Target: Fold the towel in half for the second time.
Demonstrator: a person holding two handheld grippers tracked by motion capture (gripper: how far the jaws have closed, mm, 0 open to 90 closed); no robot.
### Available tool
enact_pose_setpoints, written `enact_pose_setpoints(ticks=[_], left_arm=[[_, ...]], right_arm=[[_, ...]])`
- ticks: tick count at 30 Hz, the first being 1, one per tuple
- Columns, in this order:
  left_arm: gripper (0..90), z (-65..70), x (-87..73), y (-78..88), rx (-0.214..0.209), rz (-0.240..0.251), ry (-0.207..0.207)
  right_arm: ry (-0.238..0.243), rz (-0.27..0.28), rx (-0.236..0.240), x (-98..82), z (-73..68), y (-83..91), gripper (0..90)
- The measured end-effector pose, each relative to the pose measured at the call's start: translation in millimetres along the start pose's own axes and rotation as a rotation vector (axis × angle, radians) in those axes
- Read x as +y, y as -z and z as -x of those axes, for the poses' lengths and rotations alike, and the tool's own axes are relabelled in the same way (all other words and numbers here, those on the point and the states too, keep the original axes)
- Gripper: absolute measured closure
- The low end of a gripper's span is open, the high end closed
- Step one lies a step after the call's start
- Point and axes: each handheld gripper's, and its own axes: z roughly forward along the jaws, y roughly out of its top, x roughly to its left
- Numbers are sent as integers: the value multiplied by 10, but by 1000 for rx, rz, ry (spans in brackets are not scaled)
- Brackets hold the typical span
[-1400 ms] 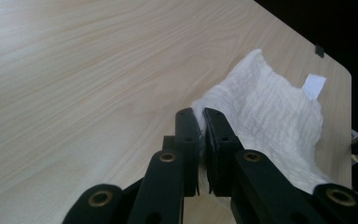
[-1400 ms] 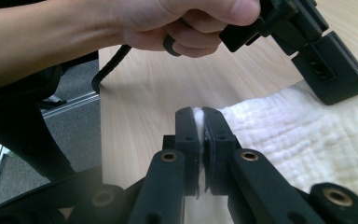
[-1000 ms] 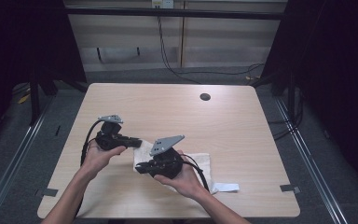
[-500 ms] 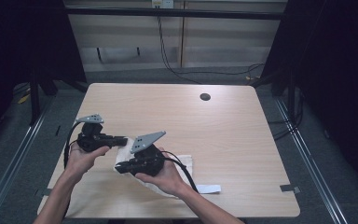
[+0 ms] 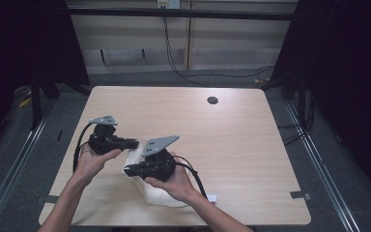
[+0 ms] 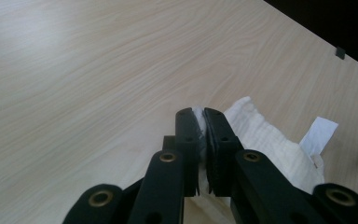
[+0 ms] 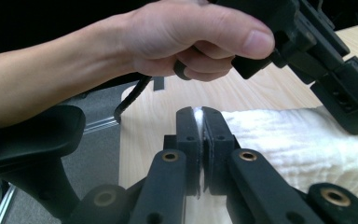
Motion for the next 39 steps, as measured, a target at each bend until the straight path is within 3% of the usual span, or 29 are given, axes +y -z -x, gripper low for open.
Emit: enact_pose_setpoints(ticks=[5,8,13,14,20,24,28,34,39], left_arm=[[852,34,131,-173,-30,-11,-14],[852,121,221,-356,-33,-39,-50],[851,205,245,-506,-52,-62,-62],[851,231,229,-553,-54,-87,-74],[850,299,128,-598,-54,-104,-73],[849,359,52,-739,-56,-162,-96],[843,347,26,-871,-82,-191,-92],[838,318,-34,-1031,-77,-204,-54],[807,310,-63,-1116,-82,-219,-44]], right_arm=[[-13,-4,-47,-81,39,230,870],[-28,-3,-61,-157,83,353,869],[-31,5,-94,-239,65,473,868],[-50,7,-97,-295,61,503,867],[-56,-20,-111,-484,-44,454,866],[-73,-20,-137,-637,-100,467,864],[-104,-43,-127,-777,-66,494,861],[-125,-72,-144,-893,-9,515,856],[-108,-111,-151,-949,-8,508,843]])
